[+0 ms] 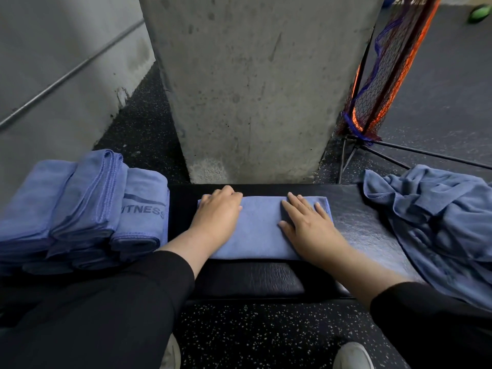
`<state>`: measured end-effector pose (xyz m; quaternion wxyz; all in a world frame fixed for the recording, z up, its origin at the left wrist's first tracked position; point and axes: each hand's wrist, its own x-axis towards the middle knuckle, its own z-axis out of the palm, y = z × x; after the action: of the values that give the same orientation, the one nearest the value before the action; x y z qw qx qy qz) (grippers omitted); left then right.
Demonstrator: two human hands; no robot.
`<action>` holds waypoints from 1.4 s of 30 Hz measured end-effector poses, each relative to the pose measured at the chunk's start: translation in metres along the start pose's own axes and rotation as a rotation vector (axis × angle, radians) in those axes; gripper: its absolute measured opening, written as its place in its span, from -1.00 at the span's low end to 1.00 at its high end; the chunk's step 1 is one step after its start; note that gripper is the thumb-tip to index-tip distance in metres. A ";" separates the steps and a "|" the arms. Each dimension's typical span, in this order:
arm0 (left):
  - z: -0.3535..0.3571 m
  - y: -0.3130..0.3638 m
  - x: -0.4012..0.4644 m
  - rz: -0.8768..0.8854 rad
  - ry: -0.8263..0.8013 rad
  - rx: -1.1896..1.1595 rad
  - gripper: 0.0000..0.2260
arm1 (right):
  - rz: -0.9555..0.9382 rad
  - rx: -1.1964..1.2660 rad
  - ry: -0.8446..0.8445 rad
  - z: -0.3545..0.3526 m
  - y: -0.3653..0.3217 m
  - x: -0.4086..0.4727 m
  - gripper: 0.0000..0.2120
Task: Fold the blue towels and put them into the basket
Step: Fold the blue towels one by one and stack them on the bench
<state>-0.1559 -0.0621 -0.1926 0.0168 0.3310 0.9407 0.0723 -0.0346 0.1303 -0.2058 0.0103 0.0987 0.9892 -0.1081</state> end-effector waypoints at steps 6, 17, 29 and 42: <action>-0.003 -0.002 0.014 -0.030 0.107 -0.033 -0.93 | -0.030 0.063 0.050 -0.001 0.001 -0.004 -0.45; 0.004 0.002 -0.005 0.181 -0.079 -0.017 -0.58 | -0.087 -0.091 0.125 -0.007 -0.028 -0.026 -0.62; 0.000 0.010 -0.054 0.114 -0.067 0.160 -0.54 | 0.119 -0.096 0.050 -0.010 -0.028 0.025 -0.62; 0.008 -0.014 -0.074 0.036 -0.025 0.002 -0.57 | -0.342 0.073 0.262 -0.002 -0.009 -0.009 -0.72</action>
<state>-0.1066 -0.1181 -0.2037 0.0269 0.3487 0.9344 0.0675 -0.0272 0.1207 -0.2011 -0.1403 -0.0569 0.9798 -0.1303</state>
